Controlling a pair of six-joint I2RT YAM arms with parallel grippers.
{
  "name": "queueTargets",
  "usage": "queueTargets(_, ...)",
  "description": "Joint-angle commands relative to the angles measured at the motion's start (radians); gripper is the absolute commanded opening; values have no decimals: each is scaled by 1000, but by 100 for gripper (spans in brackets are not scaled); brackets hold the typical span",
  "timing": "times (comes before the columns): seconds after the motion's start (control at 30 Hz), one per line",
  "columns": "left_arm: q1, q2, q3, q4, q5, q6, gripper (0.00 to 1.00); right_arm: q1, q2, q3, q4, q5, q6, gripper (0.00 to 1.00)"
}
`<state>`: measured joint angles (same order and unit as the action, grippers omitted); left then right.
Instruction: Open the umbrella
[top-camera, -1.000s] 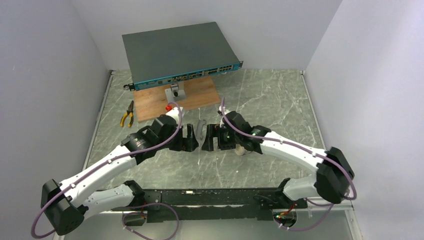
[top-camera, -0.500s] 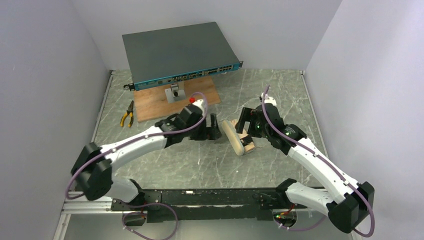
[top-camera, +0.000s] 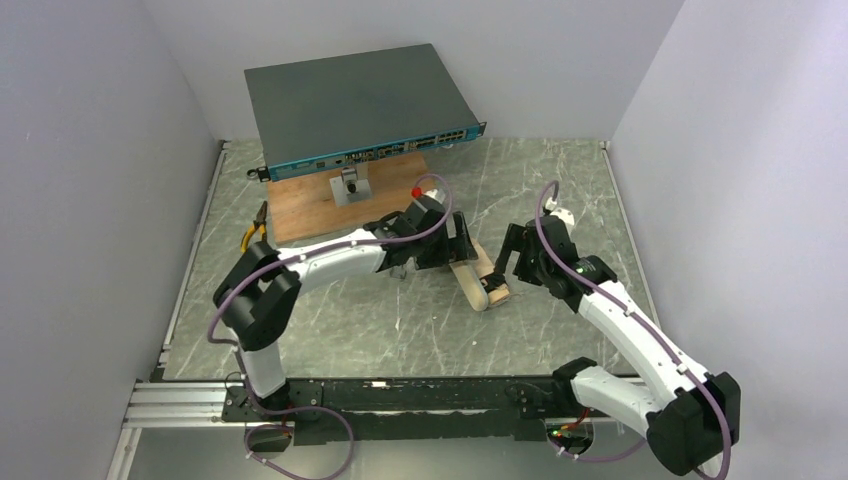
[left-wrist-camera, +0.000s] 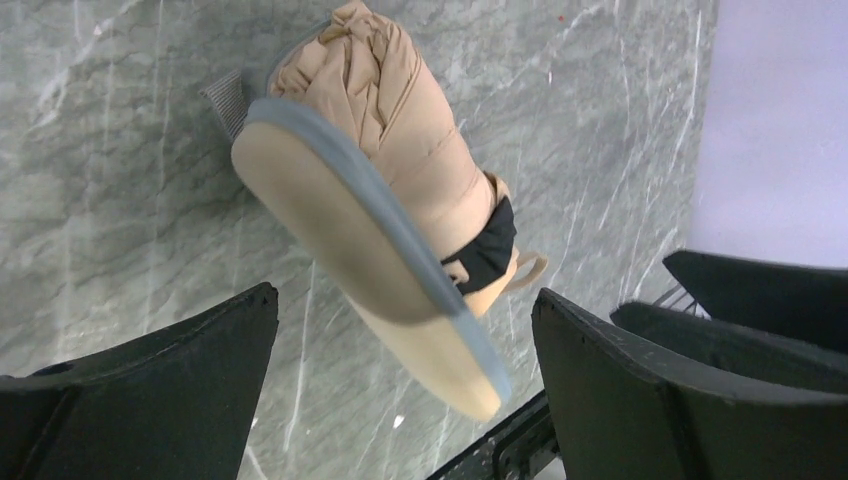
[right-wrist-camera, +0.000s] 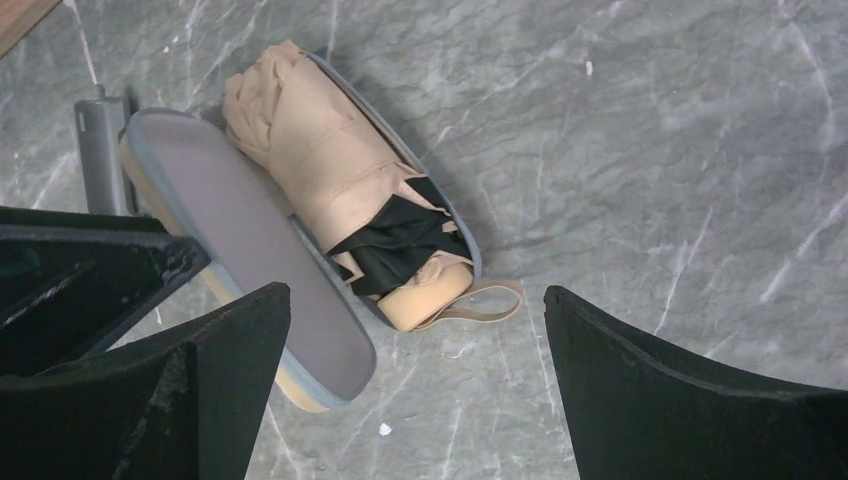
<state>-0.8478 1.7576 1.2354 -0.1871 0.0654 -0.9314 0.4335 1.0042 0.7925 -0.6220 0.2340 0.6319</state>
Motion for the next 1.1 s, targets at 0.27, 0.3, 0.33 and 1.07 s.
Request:
queueTargets(0.27,-4,113,37,34,34,-93,55,-63,6,-50,107,-143,-44,99)
queueTargets(0.3,-5,109,28,37,34,-82,44,-62,22,-51,118,-173,-56,99)
queueTargets(0.33,-6,106,21,36,34,-73,34,-62,43,-49,125,-211,-69,98)
queueTargets(1.07,-3,94,16,47,73,103,0,23,327,-40,197,-305,-85,90)
